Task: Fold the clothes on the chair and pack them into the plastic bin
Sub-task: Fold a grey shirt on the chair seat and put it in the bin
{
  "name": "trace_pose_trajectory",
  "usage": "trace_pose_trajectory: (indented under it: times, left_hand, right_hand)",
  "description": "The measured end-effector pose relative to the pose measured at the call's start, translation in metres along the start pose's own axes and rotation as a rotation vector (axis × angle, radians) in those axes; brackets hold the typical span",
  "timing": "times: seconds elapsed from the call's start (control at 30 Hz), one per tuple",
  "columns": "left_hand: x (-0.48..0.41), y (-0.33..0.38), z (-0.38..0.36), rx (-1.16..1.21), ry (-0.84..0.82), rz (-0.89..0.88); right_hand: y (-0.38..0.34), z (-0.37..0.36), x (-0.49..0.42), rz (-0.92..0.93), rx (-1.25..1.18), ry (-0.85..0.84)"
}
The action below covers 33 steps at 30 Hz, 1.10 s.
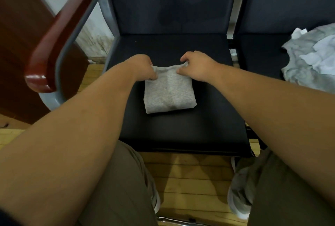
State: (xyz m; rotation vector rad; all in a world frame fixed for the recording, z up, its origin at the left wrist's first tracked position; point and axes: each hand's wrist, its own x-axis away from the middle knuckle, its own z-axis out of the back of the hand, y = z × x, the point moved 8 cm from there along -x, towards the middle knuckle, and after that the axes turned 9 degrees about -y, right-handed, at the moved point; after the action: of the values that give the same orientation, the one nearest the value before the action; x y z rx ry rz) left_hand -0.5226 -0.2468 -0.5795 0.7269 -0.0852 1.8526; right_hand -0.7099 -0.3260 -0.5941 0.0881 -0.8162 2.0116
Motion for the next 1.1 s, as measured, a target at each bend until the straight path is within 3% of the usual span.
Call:
trace_pose_trajectory:
  times: [0.17, 0.33, 0.47, 0.63, 0.8, 1.1]
  left_hand:
    - [-0.002, -0.005, -0.005, -0.015, -0.047, 0.041]
    - [0.006, -0.006, -0.010, 0.192, -0.137, 0.010]
    - [0.030, -0.001, 0.003, 0.288, -0.114, -0.075]
    - [0.083, 0.004, 0.019, 0.355, -0.043, -0.169]
    - [0.138, 0.004, 0.037, 0.411, 0.032, -0.240]
    - [0.249, -0.053, 0.081, 0.346, 0.385, -0.251]
  right_hand:
    - [0.002, -0.005, 0.005, 0.017, -0.002, -0.041]
    - [-0.008, -0.005, 0.016, -0.007, 0.024, -0.099]
    - [-0.012, 0.008, 0.037, -0.017, 0.002, -0.139]
    - [-0.033, 0.032, 0.088, 0.065, -0.041, -0.089]
    - [-0.061, 0.043, 0.130, 0.084, 0.094, -0.109]
    - [-0.173, 0.035, 0.168, 0.254, -0.088, 0.026]
